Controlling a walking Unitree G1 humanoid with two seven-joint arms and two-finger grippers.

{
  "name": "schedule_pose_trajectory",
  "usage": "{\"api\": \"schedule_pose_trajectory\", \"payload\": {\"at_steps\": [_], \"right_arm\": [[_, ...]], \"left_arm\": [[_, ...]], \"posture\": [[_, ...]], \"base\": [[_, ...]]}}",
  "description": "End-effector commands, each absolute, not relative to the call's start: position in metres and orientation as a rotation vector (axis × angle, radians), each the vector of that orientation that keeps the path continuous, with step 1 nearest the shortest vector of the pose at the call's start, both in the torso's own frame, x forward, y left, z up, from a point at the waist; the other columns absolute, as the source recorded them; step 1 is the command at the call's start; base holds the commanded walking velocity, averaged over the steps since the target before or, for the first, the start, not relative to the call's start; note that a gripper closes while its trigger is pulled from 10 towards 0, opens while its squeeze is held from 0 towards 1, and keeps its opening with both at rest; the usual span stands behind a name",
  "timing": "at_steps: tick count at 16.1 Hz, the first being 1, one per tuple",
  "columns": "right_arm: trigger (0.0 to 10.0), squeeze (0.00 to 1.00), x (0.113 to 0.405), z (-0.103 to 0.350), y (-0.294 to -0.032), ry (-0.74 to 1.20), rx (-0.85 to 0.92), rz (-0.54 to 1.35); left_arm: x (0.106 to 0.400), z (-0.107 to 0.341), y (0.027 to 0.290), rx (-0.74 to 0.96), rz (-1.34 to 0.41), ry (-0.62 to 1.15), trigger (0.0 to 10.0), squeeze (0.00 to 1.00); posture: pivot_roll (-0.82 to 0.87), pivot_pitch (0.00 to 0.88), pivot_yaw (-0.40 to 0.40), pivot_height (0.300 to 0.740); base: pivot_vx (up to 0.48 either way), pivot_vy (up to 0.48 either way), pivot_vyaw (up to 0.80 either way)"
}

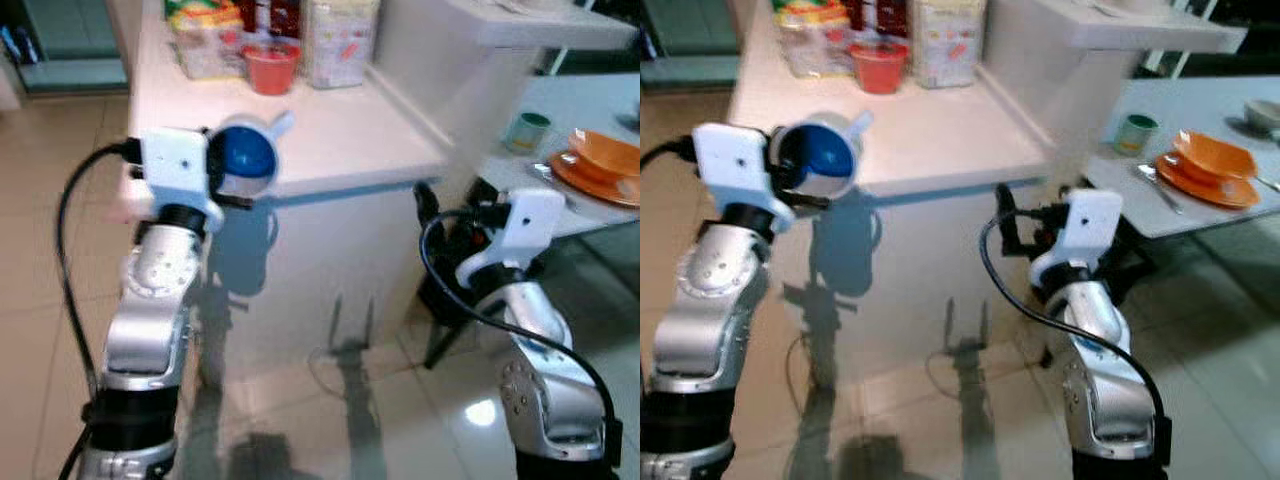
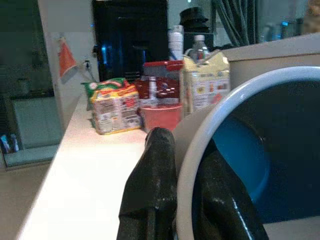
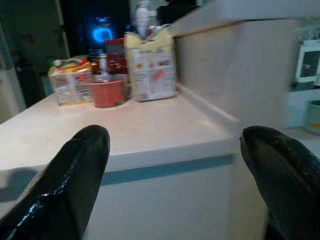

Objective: Setting the table

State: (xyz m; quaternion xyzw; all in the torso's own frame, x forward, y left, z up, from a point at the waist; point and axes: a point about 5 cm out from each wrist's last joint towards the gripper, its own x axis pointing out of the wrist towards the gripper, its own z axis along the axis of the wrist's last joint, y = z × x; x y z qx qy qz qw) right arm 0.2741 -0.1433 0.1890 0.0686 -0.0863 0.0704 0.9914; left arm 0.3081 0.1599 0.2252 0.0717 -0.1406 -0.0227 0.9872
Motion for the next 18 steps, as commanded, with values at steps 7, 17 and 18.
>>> {"api": "schedule_pose_trajectory", "payload": {"at_steps": [7,17,18], "right_arm": [[10.0,0.00,0.2734,0.1852,-0.1517,-0.153,0.100,0.109],[10.0,0.00,0.2752,0.1831,-0.1576,-0.138,0.084,0.070],[10.0,0.00,0.2755,0.1814,-0.1579,-0.132,0.085,0.068]], "left_arm": [[0.3087,0.2271,0.1501,0.154,-0.076,-0.295,10.0,0.00],[0.3130,0.2253,0.1493,0.151,-0.061,-0.288,10.0,0.00],[0.3125,0.2255,0.1510,0.154,-0.055,-0.288,10.0,0.00]], "posture": [[0.00,0.000,-0.014,0.740],[0.00,0.000,-0.015,0.740],[0.00,0.000,-0.018,0.740]], "base": [[0.000,-0.472,0.00],[0.000,-0.480,0.80],[0.000,-0.480,0.80]]}}
